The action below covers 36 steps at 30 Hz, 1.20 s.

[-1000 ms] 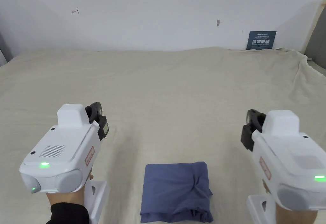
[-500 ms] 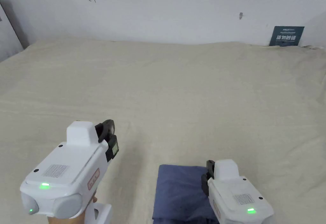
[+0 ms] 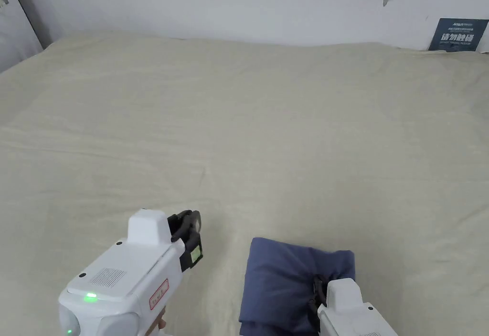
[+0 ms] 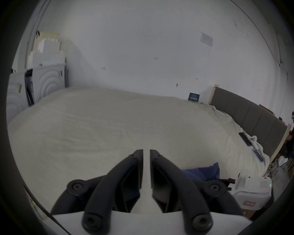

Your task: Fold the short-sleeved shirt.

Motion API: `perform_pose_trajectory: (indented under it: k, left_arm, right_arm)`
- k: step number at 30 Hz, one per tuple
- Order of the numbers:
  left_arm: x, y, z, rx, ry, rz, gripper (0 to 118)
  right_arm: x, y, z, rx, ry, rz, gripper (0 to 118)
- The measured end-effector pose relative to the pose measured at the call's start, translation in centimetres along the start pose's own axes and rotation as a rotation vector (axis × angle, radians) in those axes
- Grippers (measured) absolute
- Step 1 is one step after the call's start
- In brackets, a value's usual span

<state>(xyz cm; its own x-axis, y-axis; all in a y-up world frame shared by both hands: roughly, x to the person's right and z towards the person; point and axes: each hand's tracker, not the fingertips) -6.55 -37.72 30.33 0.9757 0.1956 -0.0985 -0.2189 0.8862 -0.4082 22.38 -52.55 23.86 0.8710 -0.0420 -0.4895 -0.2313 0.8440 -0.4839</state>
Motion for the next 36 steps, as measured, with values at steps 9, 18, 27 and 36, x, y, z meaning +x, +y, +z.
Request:
perform_pose_trajectory:
  k: [9, 18, 27, 36]
  left_arm:
    - [0.2, -3.0, -5.5, -0.345, -0.165, 0.177, 101]
    - [-0.3, -4.7, -12.2, -0.637, -0.341, 0.267, 100]
    - [-0.7, -5.7, -15.6, -0.755, -0.448, 0.276, 50]
    - [0.3, -5.2, -14.8, -0.744, -0.423, 0.267, 21]
  right_arm:
    - [-0.4, 0.6, 0.9, 0.012, 0.012, 0.010, 0]
    - [-0.5, 1.3, 1.8, 0.018, 0.040, 0.012, 0]
    - [-0.3, 1.9, 2.0, 0.009, 0.046, -0.001, 0]
    - [0.1, 2.2, 2.1, 0.001, 0.050, -0.005, 0]
